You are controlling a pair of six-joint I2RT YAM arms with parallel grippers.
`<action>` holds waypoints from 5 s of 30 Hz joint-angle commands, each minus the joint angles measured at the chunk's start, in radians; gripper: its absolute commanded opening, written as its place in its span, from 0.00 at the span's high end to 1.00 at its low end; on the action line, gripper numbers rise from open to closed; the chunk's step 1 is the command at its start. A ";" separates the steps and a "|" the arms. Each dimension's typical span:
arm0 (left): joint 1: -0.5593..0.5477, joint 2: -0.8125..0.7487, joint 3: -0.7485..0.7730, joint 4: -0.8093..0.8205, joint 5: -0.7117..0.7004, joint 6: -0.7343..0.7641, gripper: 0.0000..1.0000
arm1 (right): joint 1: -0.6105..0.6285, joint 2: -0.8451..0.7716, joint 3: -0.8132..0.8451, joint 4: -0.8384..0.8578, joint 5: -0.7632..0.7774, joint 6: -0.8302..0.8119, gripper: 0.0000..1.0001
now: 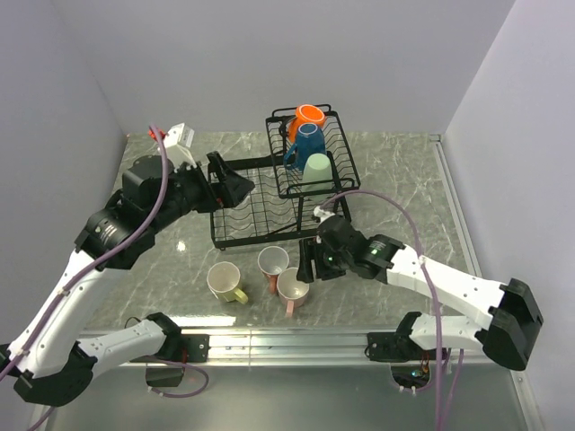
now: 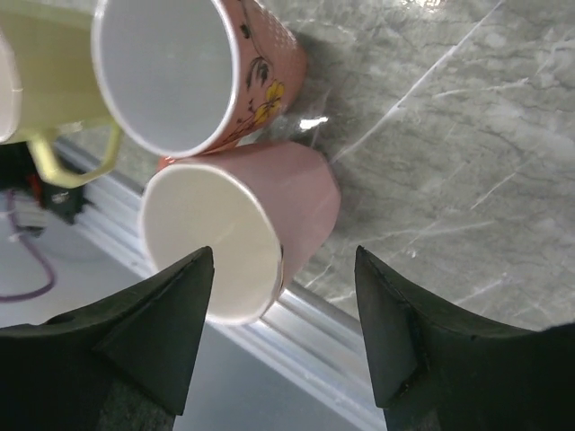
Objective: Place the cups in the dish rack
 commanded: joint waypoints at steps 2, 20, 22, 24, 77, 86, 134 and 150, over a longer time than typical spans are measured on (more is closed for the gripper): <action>0.004 -0.033 -0.016 -0.017 -0.003 -0.022 0.02 | 0.063 0.065 0.019 0.033 0.137 0.019 0.35; 0.003 -0.001 0.007 -0.042 -0.004 0.013 0.01 | 0.097 0.041 0.031 -0.133 0.297 0.074 1.00; 0.003 0.019 0.023 -0.057 -0.001 0.019 0.01 | 0.097 -0.031 0.036 -0.197 0.320 0.081 1.00; 0.003 0.033 0.060 -0.067 0.000 0.032 0.01 | 0.098 -0.109 0.038 -0.241 0.349 0.090 1.00; -0.080 0.211 -0.090 1.010 0.844 -0.528 0.29 | -0.138 -0.267 0.575 0.364 0.099 0.050 1.00; -0.142 0.230 -0.124 1.184 0.815 -0.619 0.60 | -0.121 -0.257 0.464 0.418 0.073 0.044 1.00; 0.205 0.524 0.070 0.242 -0.156 0.337 1.00 | -0.081 -0.596 0.321 -0.315 0.357 0.012 0.29; 0.204 0.777 -0.030 0.528 0.155 0.520 1.00 | -0.081 -0.626 0.335 -0.438 0.448 0.065 0.30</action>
